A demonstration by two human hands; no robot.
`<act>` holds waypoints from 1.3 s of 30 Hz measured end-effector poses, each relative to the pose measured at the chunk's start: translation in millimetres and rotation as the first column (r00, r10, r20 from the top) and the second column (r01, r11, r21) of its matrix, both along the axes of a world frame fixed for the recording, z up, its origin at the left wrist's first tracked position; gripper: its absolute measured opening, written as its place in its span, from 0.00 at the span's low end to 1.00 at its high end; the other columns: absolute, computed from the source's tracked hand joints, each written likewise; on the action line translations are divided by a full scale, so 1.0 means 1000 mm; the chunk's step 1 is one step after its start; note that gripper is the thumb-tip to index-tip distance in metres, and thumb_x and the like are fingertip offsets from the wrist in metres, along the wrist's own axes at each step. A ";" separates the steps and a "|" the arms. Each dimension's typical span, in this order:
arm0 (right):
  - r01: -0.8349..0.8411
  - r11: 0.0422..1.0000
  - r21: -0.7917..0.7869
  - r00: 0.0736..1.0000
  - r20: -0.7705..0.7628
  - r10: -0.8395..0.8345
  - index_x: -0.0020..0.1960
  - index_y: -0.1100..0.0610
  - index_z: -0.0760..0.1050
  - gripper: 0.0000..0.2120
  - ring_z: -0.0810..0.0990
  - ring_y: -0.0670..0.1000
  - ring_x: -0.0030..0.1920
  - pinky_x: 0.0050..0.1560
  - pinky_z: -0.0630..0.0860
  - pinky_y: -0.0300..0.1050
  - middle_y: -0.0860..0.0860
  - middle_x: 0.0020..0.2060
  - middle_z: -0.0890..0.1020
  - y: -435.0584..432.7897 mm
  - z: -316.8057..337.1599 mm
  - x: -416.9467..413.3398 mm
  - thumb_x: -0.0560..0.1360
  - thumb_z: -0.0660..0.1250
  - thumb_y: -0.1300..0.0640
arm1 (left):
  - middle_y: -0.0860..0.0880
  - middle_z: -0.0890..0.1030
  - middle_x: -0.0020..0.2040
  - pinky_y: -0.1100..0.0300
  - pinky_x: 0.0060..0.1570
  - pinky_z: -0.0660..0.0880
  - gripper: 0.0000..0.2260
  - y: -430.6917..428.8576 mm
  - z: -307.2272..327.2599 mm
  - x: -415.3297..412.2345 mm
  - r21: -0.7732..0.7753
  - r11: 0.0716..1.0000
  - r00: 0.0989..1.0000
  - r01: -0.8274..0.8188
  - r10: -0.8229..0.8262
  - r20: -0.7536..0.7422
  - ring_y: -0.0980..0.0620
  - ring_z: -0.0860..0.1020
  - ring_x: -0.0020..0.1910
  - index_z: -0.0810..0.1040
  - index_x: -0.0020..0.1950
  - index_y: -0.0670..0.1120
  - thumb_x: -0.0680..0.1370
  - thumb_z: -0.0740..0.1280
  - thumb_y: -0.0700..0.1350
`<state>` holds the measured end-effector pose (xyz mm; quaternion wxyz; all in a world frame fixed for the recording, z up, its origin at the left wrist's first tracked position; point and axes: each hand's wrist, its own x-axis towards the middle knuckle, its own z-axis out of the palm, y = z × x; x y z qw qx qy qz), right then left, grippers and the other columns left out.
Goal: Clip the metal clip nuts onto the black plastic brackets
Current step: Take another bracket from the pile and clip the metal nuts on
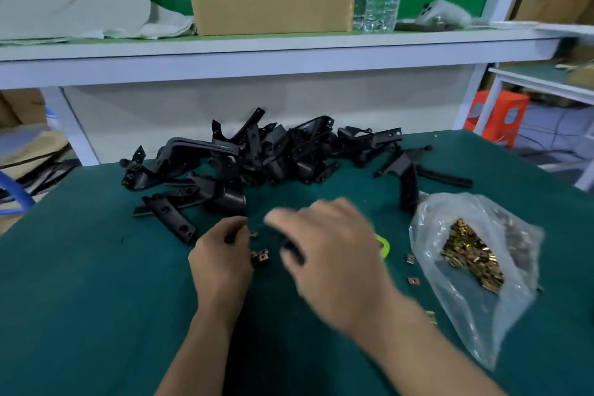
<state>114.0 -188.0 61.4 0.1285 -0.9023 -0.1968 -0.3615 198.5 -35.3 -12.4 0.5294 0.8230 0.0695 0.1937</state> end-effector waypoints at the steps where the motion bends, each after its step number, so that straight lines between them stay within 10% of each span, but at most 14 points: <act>1: -0.047 0.989 -0.141 0.996 -0.087 0.035 0.58 0.51 0.75 0.18 0.75 0.52 0.43 0.50 0.69 0.50 0.45 0.39 0.79 0.011 -0.014 -0.010 0.70 0.70 0.58 | 0.62 0.84 0.41 0.78 0.36 0.70 0.08 0.001 -0.002 -0.003 0.039 0.999 0.999 0.034 -0.034 0.004 0.69 0.79 0.39 0.86 0.53 0.55 0.79 0.71 0.43; 5: -0.204 0.976 -0.076 0.881 -0.450 0.149 0.69 0.53 0.66 0.25 0.75 0.53 0.49 0.59 0.67 0.51 0.49 0.44 0.80 0.028 -0.055 -0.031 0.72 0.66 0.57 | 0.64 0.85 0.45 0.76 0.49 0.74 0.11 0.005 -0.002 -0.006 0.099 0.981 0.985 0.168 -0.163 -0.054 0.70 0.80 0.46 0.85 0.51 0.57 0.77 0.73 0.40; 12: -0.013 1.000 0.015 0.845 -0.534 0.019 0.76 0.49 0.64 0.38 0.64 0.50 0.71 0.77 0.57 0.49 0.45 0.71 0.71 -0.002 -0.064 -0.031 0.71 0.64 0.33 | 0.52 0.80 0.67 0.54 0.62 0.73 0.12 0.000 -0.009 -0.007 0.426 0.884 0.981 0.193 -0.162 -0.108 0.49 0.76 0.65 0.84 0.60 0.53 0.77 0.72 0.47; 19: 0.065 0.989 0.132 0.882 -0.471 0.005 0.70 0.46 0.67 0.24 0.74 0.48 0.55 0.59 0.67 0.45 0.43 0.55 0.80 -0.011 -0.066 -0.028 0.76 0.66 0.58 | 0.58 0.85 0.49 0.59 0.49 0.77 0.06 -0.004 -0.003 -0.009 0.331 0.909 0.962 0.252 -0.200 -0.184 0.53 0.82 0.49 0.87 0.46 0.60 0.74 0.76 0.47; 25: 0.252 0.871 0.421 0.895 -0.443 -0.045 0.51 0.43 0.60 0.12 0.75 0.48 0.33 0.33 0.70 0.50 0.43 0.34 0.76 -0.018 -0.054 -0.031 0.80 0.65 0.52 | 0.61 0.80 0.43 0.64 0.41 0.72 0.15 -0.005 0.002 -0.013 0.340 0.874 0.931 0.348 -0.282 -0.230 0.57 0.78 0.43 0.81 0.35 0.61 0.71 0.79 0.41; 29: 0.460 0.824 0.331 0.806 -0.545 -0.230 0.50 0.47 0.57 0.21 0.73 0.55 0.31 0.32 0.69 0.51 0.47 0.30 0.74 -0.028 -0.053 -0.029 0.74 0.71 0.47 | 0.53 0.85 0.45 0.61 0.46 0.69 0.09 -0.014 -0.003 -0.020 0.494 0.845 0.965 0.206 -0.259 0.041 0.51 0.79 0.47 0.89 0.45 0.51 0.72 0.77 0.37; 35: 0.529 0.838 0.134 0.763 -0.507 -0.401 0.53 0.44 0.55 0.25 0.68 0.55 0.28 0.34 0.65 0.51 0.45 0.27 0.69 -0.039 -0.057 -0.023 0.71 0.72 0.45 | 0.64 0.85 0.39 0.81 0.42 0.71 0.11 -0.012 -0.003 -0.033 -0.005 0.976 0.976 0.217 -0.217 -0.030 0.69 0.81 0.42 0.87 0.51 0.58 0.77 0.76 0.41; 39: 0.564 0.817 0.120 0.734 -0.528 -0.428 0.52 0.44 0.56 0.23 0.72 0.57 0.30 0.34 0.66 0.50 0.45 0.28 0.72 -0.047 -0.061 -0.017 0.71 0.70 0.44 | 0.67 0.84 0.44 0.76 0.45 0.74 0.10 -0.003 -0.001 -0.040 0.232 0.955 0.982 0.185 -0.175 -0.065 0.68 0.80 0.47 0.86 0.53 0.59 0.79 0.72 0.44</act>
